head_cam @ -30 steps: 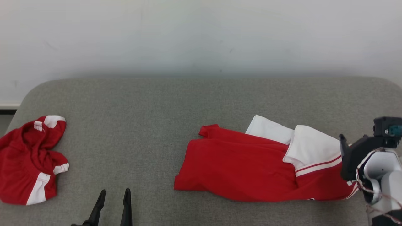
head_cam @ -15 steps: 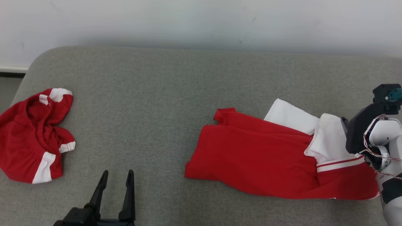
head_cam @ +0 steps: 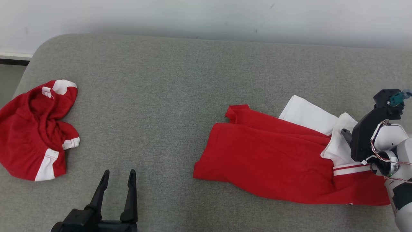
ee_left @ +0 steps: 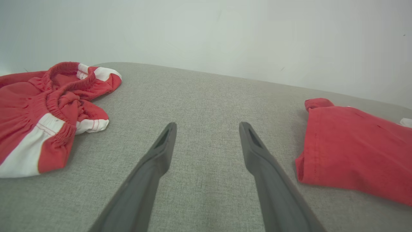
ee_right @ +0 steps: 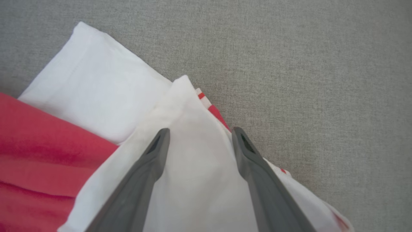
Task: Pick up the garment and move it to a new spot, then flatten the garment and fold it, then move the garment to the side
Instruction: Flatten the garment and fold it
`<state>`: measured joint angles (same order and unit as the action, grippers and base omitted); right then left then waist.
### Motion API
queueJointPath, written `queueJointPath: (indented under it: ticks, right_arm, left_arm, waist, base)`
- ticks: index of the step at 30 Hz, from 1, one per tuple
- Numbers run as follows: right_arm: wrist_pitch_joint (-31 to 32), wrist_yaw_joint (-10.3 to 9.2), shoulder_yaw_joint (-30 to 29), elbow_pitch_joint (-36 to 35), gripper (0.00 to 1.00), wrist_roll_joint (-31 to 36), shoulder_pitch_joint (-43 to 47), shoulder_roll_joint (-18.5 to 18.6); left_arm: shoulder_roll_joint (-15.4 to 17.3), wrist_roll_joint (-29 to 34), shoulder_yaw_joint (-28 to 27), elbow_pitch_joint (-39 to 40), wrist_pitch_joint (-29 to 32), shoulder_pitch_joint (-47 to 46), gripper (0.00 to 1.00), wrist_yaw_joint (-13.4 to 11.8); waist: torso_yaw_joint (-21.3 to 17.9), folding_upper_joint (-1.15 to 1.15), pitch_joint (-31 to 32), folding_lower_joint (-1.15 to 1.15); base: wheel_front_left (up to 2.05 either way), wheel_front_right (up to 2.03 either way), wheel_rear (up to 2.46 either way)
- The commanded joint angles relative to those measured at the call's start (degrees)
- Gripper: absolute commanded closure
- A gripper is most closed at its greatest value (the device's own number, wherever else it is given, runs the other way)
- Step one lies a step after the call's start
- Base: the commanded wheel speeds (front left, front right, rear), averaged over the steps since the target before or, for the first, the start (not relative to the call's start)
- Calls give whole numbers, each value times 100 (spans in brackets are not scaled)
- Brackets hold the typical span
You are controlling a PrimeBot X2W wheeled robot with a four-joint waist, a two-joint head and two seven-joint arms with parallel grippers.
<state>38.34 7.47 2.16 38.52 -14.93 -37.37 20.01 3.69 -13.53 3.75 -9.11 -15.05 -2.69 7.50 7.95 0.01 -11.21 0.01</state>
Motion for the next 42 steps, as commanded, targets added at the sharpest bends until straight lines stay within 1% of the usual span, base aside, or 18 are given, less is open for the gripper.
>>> queueJointPath:
  ticks: [1,2,3,4,5,6,10,13,17,21,27,30,33,34,35,39,42]
  right_arm:
    - [-13,5,45,3,28,-62,94,55]
    - [-27,4,79,8,52,-93,112,84]
    - [-35,5,105,19,60,-108,123,107]
    - [-46,4,119,35,72,-120,121,121]
    - [-60,4,136,45,91,-130,107,132]
    - [-78,4,144,54,100,-127,95,148]
    - [-242,5,47,98,100,-47,30,204]
    - [-478,4,-183,118,100,56,-11,218]
    - [-642,4,-660,131,100,302,78,189]
    - [-728,4,-1329,161,100,731,179,152]
    - [-721,4,-2404,194,100,1511,411,-128]
    - [-622,4,-2757,108,100,1848,581,-344]
    - [-529,4,-3004,1,100,2016,782,-572]
    - [-523,4,-3051,-52,82,2058,848,-637]
    - [-572,5,-3135,-135,0,2083,889,-706]
    - [-801,4,-3274,-486,0,2080,1084,-939]
    - [-1103,4,-3158,-841,0,2014,1248,-1042]
  left_arm:
    - [-6,32,-12,5,-20,-75,0,-6]
    - [-9,37,-12,2,-20,-84,0,-6]
    - [-11,41,-10,-2,-20,-92,0,-6]
    - [-11,41,-10,-5,-20,-97,0,-6]
    - [-13,44,-13,-7,-20,-101,0,-6]
    - [-15,44,-14,-10,-20,-101,0,-6]
    - [-19,52,-27,-22,-20,-119,0,-6]
    - [-25,58,-59,-29,-20,-95,0,-6]
    - [-35,69,-117,-38,-20,-16,0,-6]
    - [-40,74,-120,-31,-20,24,0,-6]
    - [-47,78,-62,-76,-20,-10,0,-6]
    - [-48,75,-53,-111,-20,34,0,-6]
    - [-50,73,-70,-132,-19,109,0,-6]
    - [-51,76,-72,-135,-19,139,0,-6]
    - [-52,80,-81,-146,-19,170,0,-6]
    - [-56,81,-106,-157,-19,256,0,-6]
    - [-57,79,-135,-165,-19,335,0,-6]
  waist:
    - [-18,-1,-7,-1]
    - [-26,-1,-9,-1]
    - [-32,-1,-10,-1]
    - [-39,-1,-12,-1]
    - [-45,-1,-13,-1]
    - [-51,-1,-15,-1]
    - [-73,-1,-21,-1]
    - [-100,-1,2,-1]
    - [-175,-1,85,-1]
    - [-257,-1,162,-1]
    - [-287,-1,262,-1]
    - [-287,-1,350,-1]
    - [-295,-1,444,-1]
    - [-300,-1,477,-1]
    - [-309,-1,517,-1]
    - [-354,-1,673,-1]
    - [-413,-1,811,-1]
  base:
    - [0,0,0]
    - [0,0,0]
    - [0,0,0]
    - [0,0,0]
    - [0,0,0]
    - [0,0,0]
    - [0,0,0]
    - [0,0,0]
    - [0,0,0]
    - [0,0,0]
    - [0,0,0]
    - [0,0,0]
    - [0,0,0]
    - [0,0,0]
    - [0,0,0]
    - [0,0,0]
    - [0,0,0]
